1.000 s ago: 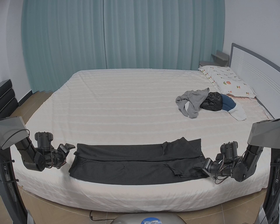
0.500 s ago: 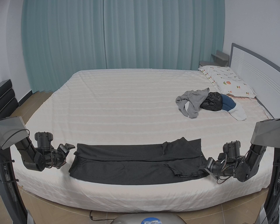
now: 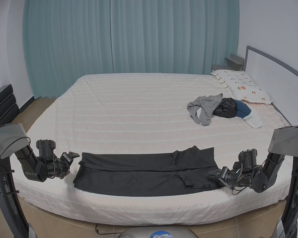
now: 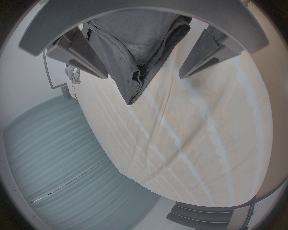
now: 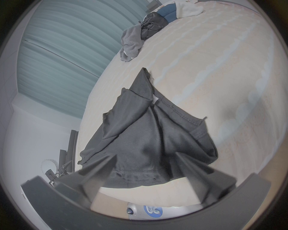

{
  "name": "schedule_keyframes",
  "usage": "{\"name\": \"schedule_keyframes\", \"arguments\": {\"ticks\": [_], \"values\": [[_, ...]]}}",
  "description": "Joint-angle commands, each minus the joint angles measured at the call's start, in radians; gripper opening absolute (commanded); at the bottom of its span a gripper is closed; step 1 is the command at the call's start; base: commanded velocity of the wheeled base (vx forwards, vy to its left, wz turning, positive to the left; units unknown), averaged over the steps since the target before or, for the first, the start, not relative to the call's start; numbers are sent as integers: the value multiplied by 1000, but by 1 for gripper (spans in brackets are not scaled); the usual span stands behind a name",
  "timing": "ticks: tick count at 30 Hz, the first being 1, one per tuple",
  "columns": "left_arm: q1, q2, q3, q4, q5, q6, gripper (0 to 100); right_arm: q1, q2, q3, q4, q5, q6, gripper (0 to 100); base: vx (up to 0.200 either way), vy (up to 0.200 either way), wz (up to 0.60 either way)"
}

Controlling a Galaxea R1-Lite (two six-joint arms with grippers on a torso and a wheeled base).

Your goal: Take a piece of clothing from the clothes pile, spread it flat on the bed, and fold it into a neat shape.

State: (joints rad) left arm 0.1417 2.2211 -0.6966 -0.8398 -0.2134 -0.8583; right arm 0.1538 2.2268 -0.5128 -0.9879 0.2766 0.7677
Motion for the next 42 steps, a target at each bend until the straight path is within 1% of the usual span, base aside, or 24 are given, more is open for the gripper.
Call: {"name": "schedule_keyframes", "arguments": {"ticks": [1, 7, 11, 20, 25, 27, 30, 32, 33, 35, 36, 39, 42], "values": [[-2, -24, 8, -1, 0, -1, 100, -7, -53, -7, -2, 3, 4, 100, 0, 0, 0], [-4, -27, 8, -1, 6, 4, 100, -50, -113, -15, 9, 4, 9, 100, 0, 0, 0], [-2, -35, 6, 1, 3, -1, 100, -63, -122, -18, 8, 4, 9, 100, 0, 0, 0], [-4, -41, 6, 1, 0, -1, 100, -96, -102, -50, 8, 7, 10, 100, 200, 0, 0], [-5, -40, 3, -1, -3, -1, 100, -96, -92, -53, -2, 10, 13, 100, 0, 0, 0], [-8, -35, -8, -1, -11, 1, 100, -96, -90, -55, -2, 12, 13, 100, 0, 0, 0], [-10, -26, -58, 2, -66, -1, 100, -96, -81, -53, -3, 13, 18, 100, 0, 0, 0], [-10, -11, -81, 2, -84, 1, 100, -96, -75, -53, -3, 13, 25, 100, 0, 0, 0], [-10, 15, -112, 2, -86, 4, 100, -96, -65, -55, -3, 15, 32, 100, 0, 0, 0], [-8, 25, -124, 7, -86, 4, 100, -96, -62, -56, -3, 15, 32, 100, 0, 0, 0], [-10, 54, -152, 13, -86, 10, 100, -96, -53, -69, -3, 13, 33, 100, 0, 0, 0], [-19, 71, -153, 11, -92, 31, 100, -99, -42, -75, -3, 13, 35, 100, 0, 0, 0], [-24, 89, -158, 11, -93, 91, 100, -102, -30, -76, -3, 13, 35, 100, 0, 0, 0]]}}
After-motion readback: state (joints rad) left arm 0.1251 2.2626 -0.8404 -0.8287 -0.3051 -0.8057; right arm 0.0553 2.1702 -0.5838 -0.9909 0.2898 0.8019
